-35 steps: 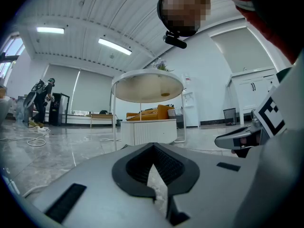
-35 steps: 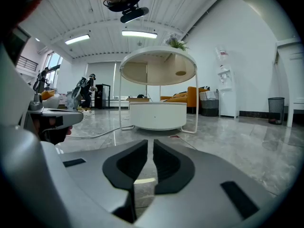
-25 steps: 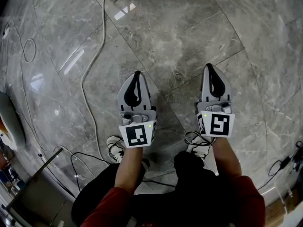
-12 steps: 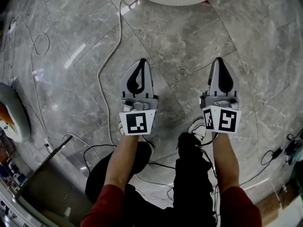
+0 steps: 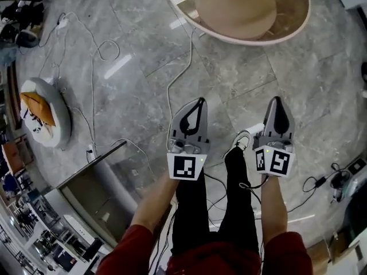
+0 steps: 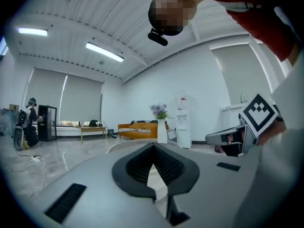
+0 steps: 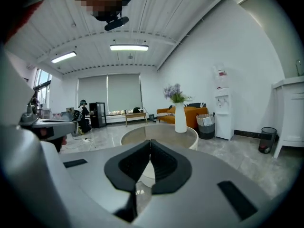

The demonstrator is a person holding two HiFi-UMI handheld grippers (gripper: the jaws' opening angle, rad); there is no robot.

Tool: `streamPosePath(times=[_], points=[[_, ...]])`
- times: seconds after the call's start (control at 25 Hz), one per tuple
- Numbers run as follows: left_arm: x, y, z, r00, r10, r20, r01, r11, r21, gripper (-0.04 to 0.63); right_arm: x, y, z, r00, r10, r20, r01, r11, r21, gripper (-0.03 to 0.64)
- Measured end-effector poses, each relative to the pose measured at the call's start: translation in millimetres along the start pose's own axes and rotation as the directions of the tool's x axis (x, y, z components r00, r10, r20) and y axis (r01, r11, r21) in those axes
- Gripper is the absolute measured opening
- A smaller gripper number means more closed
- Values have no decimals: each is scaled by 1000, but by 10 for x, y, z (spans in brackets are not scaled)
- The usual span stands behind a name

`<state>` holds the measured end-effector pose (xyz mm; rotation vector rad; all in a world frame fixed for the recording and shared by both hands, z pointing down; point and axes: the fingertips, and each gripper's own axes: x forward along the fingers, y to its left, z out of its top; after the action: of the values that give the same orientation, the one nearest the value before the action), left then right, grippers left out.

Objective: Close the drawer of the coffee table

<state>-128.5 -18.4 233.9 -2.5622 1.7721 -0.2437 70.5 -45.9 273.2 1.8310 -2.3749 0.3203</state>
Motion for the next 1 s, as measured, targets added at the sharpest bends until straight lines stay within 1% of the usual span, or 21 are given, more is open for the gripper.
streamPosePath(times=[0.08,0.12,0.16,0.24,0.32,0.36,0.44,0.52,0.64,0.72,0.8,0.92,1.0], points=[[-75,117,601,999,37,18,-36,999,-26,12,-79,83,541,999,35,-12,-35,999,-9,23],[-133,154,876,999,47,10,-46,998,-35,12,-156,131,808,998,53,-19,-53,998,-13,22],[-225,182,1125,999,51,-14,-52,997,-53,12,-270,184,1074,997,67,-27,-67,998,-10,22],[-445,239,1608,997,58,-59,-65,992,-113,12,-548,280,1611,996,84,-34,-84,996,18,22],[-610,282,2083,996,64,-61,-73,984,-164,12,-787,353,2142,995,93,-17,-93,995,27,21],[-675,297,2285,996,63,-61,-72,982,-177,12,-881,395,2388,995,95,-3,-95,995,19,21],[-799,347,2634,997,62,-53,-71,982,-175,12,-1013,509,2815,994,101,32,-101,995,0,23],[-899,422,2906,997,73,-36,-77,986,-150,12,-1083,587,3154,992,103,69,-102,995,-13,23],[-907,598,3229,994,105,8,-104,989,-106,12,-1092,559,3638,985,95,141,-90,995,-40,22],[-905,711,3406,992,120,36,-116,989,-95,12,-1103,527,3946,978,82,193,-75,996,-45,23],[-918,820,3571,992,119,48,-115,990,-87,12,-1108,528,4166,970,79,229,-65,996,-66,22],[-931,976,3735,994,102,26,-100,993,-60,12,-1134,590,4423,961,84,264,-59,993,-102,22],[-920,1104,3823,992,120,34,-118,992,-52,12,-1151,615,4528,958,88,273,-63,993,-101,21]])
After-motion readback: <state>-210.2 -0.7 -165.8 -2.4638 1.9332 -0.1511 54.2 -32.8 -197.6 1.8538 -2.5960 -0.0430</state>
